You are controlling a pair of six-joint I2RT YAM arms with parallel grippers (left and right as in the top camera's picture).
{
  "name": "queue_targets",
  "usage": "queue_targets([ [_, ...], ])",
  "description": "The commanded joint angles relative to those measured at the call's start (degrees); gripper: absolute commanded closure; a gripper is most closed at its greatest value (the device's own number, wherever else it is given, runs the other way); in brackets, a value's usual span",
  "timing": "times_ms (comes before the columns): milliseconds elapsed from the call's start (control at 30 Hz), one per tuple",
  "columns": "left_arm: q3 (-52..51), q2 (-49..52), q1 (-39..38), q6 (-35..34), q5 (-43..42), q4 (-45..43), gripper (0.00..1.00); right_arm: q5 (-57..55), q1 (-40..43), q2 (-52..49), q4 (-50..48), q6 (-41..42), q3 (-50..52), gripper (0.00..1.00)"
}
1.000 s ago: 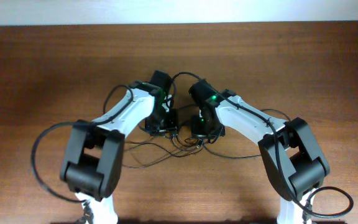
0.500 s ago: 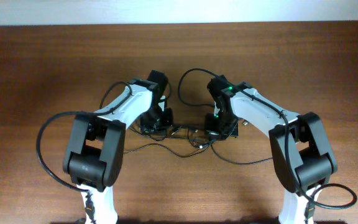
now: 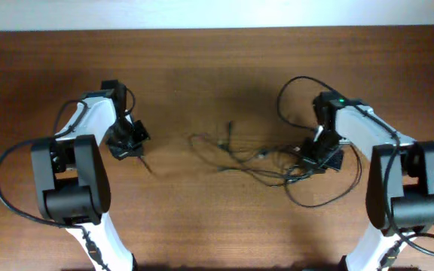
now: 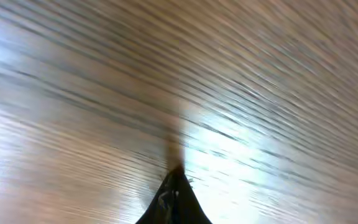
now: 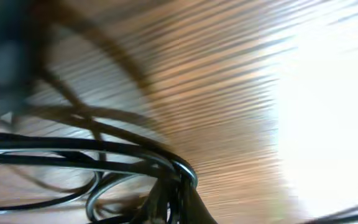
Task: Untangle cables
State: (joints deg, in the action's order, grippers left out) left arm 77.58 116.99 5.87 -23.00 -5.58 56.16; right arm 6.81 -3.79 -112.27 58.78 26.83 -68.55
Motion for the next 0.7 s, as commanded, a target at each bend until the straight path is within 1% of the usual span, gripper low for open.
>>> queue_targets([
  [0,-1.79,3.02,0.61,0.59,10.08,-0.81,1.00,-16.02,1.20,-5.53,-2.56,-0.02,3.78,0.95],
  [67,-1.79,3.02,0.61,1.97,8.04,-0.96,1.00,-13.75,1.20,-5.53,-2.86,-0.09,3.78,0.95],
  [100,-1.79,3.02,0.57,4.94,5.18,-1.49,1.00,-9.94,1.20,-5.53,-3.32,-2.08,3.78,0.95],
  [133,-1.79,3.02,0.28,10.10,-1.99,-2.84,1.00,-2.80,1.20,-5.53,-3.96,-5.92,3.78,0.95],
  [167,-1.79,3.02,0.04,13.49,-6.97,-3.76,0.99,3.72,1.20,-5.53,-4.52,-8.94,3.78,0.94],
  [233,-1.77,3.02,-0.83,23.63,-23.67,-4.92,0.91,15.10,1.11,-5.53,-5.25,-13.11,3.80,0.90],
  [267,-1.75,3.02,-1.46,30.71,-35.69,-4.42,0.69,20.72,0.42,-5.53,-5.70,-14.43,3.80,0.89],
  [300,-1.44,3.02,-1.86,34.05,-41.51,-3.28,0.60,21.70,-0.13,-5.53,-5.90,-14.43,3.80,0.89],
  [333,-0.72,3.02,-2.23,36.13,-44.44,-1.68,0.57,21.75,-0.90,-5.53,-6.14,-14.43,3.80,0.89],
  [367,0.96,2.99,-2.78,36.85,-45.22,0.72,0.55,21.77,-1.95,-5.53,-6.51,-14.40,3.80,0.89],
  [467,8.94,2.54,-4.39,36.81,-44.65,8.61,0.54,21.77,-5.77,-5.53,-8.24,-14.38,3.80,0.89],
  [533,12.07,1.77,-5.81,36.70,-43.67,10.84,0.52,21.73,-8.09,-5.53,-9.62,-12.83,3.80,0.89],
  [567,12.59,1.38,-7.06,35.01,-41.44,10.99,0.50,21.68,-9.09,-5.53,-10.40,-11.26,3.80,0.89],
  [600,12.57,1.29,-8.66,32.20,-36.28,10.97,0.50,21.70,-9.88,-5.53,-11.41,-9.55,3.78,0.89],
  [633,11.98,1.33,-10.99,28.28,-28.06,10.54,0.49,21.70,-10.56,-5.53,-12.83,-7.52,3.80,0.89],
  [667,10.82,1.33,-13.73,25.94,-21.68,10.05,0.48,21.70,-10.95,-5.53,-13.73,-6.34,3.80,0.90],
])
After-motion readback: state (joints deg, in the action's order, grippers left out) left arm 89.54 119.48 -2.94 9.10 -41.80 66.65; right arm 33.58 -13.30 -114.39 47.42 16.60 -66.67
